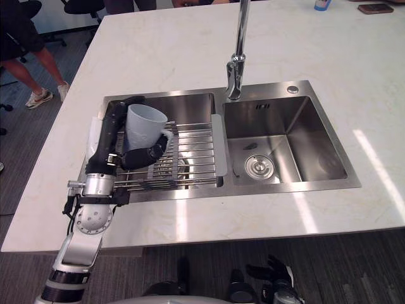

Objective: Walk over to the sink, pick up the cup, carry it to the dishwasher, place the cup inside the dishwasher, then close the dishwasher door

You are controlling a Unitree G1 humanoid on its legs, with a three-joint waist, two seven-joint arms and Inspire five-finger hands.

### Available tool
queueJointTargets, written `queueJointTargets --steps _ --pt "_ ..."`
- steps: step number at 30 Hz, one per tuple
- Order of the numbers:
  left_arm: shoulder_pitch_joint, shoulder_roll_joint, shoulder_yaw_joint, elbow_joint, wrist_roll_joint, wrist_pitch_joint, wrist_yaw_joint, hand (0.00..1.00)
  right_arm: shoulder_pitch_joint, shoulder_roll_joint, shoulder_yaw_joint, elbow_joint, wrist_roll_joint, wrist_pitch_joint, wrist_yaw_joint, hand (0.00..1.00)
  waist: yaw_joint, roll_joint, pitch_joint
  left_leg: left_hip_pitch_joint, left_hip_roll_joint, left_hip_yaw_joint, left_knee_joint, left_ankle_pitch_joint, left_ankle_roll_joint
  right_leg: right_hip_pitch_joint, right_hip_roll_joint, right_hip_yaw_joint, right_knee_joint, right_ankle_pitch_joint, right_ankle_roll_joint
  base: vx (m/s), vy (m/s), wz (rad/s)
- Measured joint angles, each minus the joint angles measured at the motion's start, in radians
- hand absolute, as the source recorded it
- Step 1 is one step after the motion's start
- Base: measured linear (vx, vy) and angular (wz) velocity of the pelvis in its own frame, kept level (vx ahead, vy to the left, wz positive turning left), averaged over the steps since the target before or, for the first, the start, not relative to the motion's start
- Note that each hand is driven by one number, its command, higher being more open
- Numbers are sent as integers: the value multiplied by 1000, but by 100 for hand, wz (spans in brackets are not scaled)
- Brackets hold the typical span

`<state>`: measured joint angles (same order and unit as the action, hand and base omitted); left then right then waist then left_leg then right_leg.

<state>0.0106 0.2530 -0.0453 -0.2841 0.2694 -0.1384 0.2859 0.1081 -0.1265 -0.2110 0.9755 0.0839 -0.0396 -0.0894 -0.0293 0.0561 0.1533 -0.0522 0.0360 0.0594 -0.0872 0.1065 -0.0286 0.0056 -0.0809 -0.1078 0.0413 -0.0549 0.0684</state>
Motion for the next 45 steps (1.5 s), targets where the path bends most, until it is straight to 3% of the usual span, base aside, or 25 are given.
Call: queueJointTargets --steps 6,10,13,19,21,23,24,26,27,30,31,32,34,36,38,39,40,41,42,43,45 --pt "103 -65 0 -27 -158 0 19 30 24 22 0 -3 1 -2 -20 90 10 -39 -25 1 3 17 0 0 0 -18 2 20 23 -8 -1 -9 -4 -7" --pt "166 -93 -3 -69 -215 -1 16 30 23 30 0 -15 2 -5 -29 90 15 -50 -31 15 9 47 1 -3 0 -26 4 52 40 -8 -1 -14 3 -25" --pt "195 -106 -32 -117 -247 -1 15 30 36 53 1 -71 2 -5 -44 90 39 -62 -30 -9 22 94 81 -49 0 -52 5 101 71 -7 0 -56 0 -46" --pt "198 -121 -130 -235 -249 -21 13 30 36 72 21 -219 2 -5 -92 90 43 -84 -18 -157 67 143 317 -150 21 -153 13 144 149 5 19 -115 25 -27" --pt "198 -143 -116 -235 -248 -24 13 30 22 77 21 -227 2 -5 -96 90 48 -81 -17 -165 80 153 326 -159 43 -188 3 116 306 -67 6 -92 31 -15" --pt "212 -164 -100 -232 -249 -24 17 30 38 89 22 -239 2 -5 -95 90 75 -85 -22 -167 82 146 353 -158 44 -177 -39 89 605 -168 44 -81 8 3" --pt "213 -164 -96 -232 -249 -24 18 30 41 90 22 -241 2 -5 -95 90 85 -86 -24 -178 82 140 365 -157 42 -156 -47 90 622 -169 45 -95 -101 13" --pt "214 -167 -92 -233 -249 -24 21 30 38 88 25 -248 2 -5 -95 90 123 -91 -30 -252 79 118 412 -127 18 -73 -35 103 502 -220 54 -146 -147 27" --pt "215 -171 -96 -233 -249 -23 19 30 33 87 25 -251 2 -5 -96 90 125 -87 -31 -271 78 110 412 -113 15 -67 -28 101 470 -235 53 -158 -113 48" --pt "220 -183 -136 -232 -249 -22 15 30 15 83 25 -261 2 -6 -96 90 125 -76 -26 -318 92 46 386 -30 -18 -27 17 60 346 -287 0 -256 -205 51" --pt "221 -186 -144 -232 -249 -22 13 30 9 79 24 -262 2 -9 -98 90 121 -67 -23 -317 100 31 348 17 -29 -24 34 42 332 -289 -7 -435 -214 81" --pt "222 -186 -161 -231 -250 -21 0 30 18 66 19 -265 3 -11 -111 90 94 -48 -25 -300 102 32 247 101 -50 -27 38 -19 330 -275 -37 -385 -152 91" --pt "222 -186 -185 -235 -250 -21 -18 30 45 59 18 -266 8 -10 -128 90 87 -55 -23 -302 108 85 348 13 -18 -32 26 -61 343 -269 -48 -319 -96 80" --pt "222 -188 -193 -254 -261 -23 -28 30 88 46 20 -304 11 -9 -142 90 81 -57 -26 -281 134 139 567 -155 16 -41 -10 -81 345 -241 -46 -322 -11 42" --pt "216 -194 -201 -266 -282 -34 -33 30 107 46 19 -328 11 -9 -146 90 71 -56 -29 -218 182 145 628 -226 11 -52 -27 -94 338 -219 -33 -225 99 31" --pt "211 -199 -209 -266 -292 -42 -34 30 111 51 18 -329 12 -9 -148 90 62 -51 -42 -162 212 143 602 -259 -12 -64 -31 -106 327 -203 -22 -188 157 40" --pt "206 -200 -214 -264 -292 -43 -34 30 114 54 16 -329 12 -9 -148 90 56 -47 -52 -134 221 141 562 -269 -29 -72 -33 -115 321 -197 -13 -165 201 46" --pt "192 -199 -223 -251 -292 -45 -34 30 117 60 -1 -326 12 -10 -147 90 51 -35 -77 -84 210 138 425 -287 -90 -98 -40 -126 319 -189 1 -112 183 33" --pt "180 -194 -221 -235 -292 -48 -32 30 111 72 -6 -309 13 -9 -148 90 51 -52 -78 -77 191 144 394 -261 -98 -107 -55 -118 317 -188 3 -138 206 22" --pt "174 -173 -215 -196 -292 -49 -24 30 105 87 -5 -291 18 -9 -146 90 51 -71 -92 -67 156 150 337 -233 -76 -110 -69 -105 274 -157 14 -104 196 10" --pt "171 -159 -196 -129 -293 -45 -20 30 100 94 -2 -264 33 -10 -138 90 41 -80 -100 -60 125 153 306 -209 -65 -85 -84 -96 205 -108 35 -48 215 4"
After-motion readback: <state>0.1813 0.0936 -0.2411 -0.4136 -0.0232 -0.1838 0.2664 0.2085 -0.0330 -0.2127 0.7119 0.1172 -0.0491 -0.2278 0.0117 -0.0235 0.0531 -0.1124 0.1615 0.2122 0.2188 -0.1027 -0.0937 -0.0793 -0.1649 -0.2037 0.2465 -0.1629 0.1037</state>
